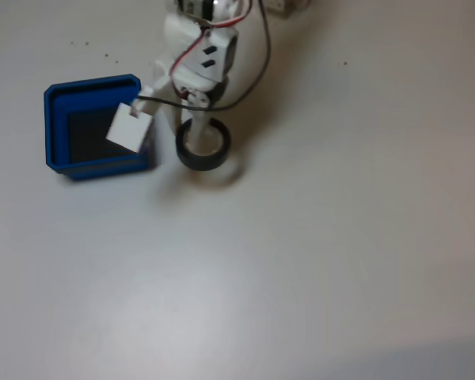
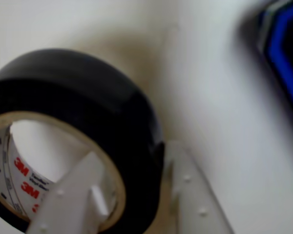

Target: Pick the black tape roll and drop it in the blue box

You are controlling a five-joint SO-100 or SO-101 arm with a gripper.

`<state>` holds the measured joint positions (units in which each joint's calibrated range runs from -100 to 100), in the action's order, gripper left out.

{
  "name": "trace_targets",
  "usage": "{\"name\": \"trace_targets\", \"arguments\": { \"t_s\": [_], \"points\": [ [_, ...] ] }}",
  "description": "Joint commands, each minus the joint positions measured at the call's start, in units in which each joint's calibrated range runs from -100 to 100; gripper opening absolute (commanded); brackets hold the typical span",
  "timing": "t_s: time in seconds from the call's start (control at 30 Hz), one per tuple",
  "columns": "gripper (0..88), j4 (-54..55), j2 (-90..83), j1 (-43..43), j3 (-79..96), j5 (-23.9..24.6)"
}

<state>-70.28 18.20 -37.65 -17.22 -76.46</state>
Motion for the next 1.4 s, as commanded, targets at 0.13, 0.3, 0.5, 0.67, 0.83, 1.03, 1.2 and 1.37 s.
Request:
{"name": "trace_targets", "arguments": {
  "t_s": [0.13, 0.3, 0.5, 0.67, 0.83, 1.03, 1.2, 1.37],
  "points": [
    [1.0, 0.4, -4.5, -7.8, -7.7, -0.3],
    [1.0, 0.9, -4.2, -11.0, -11.0, -0.3],
    [1.0, 6.2, -1.8, -15.0, -11.5, -0.3],
    [1.0, 8.4, 0.9, -18.9, -11.5, -0.3],
    [1.0, 9.1, 2.9, -22.7, -11.5, -0.4],
    [1.0, 9.1, 4.8, -25.1, -11.4, -0.4],
    [1.1, 9.1, 7.5, -25.1, -11.4, -0.4],
    [1.1, 9.1, 9.5, -25.1, -11.4, -0.4]
  ]
}}
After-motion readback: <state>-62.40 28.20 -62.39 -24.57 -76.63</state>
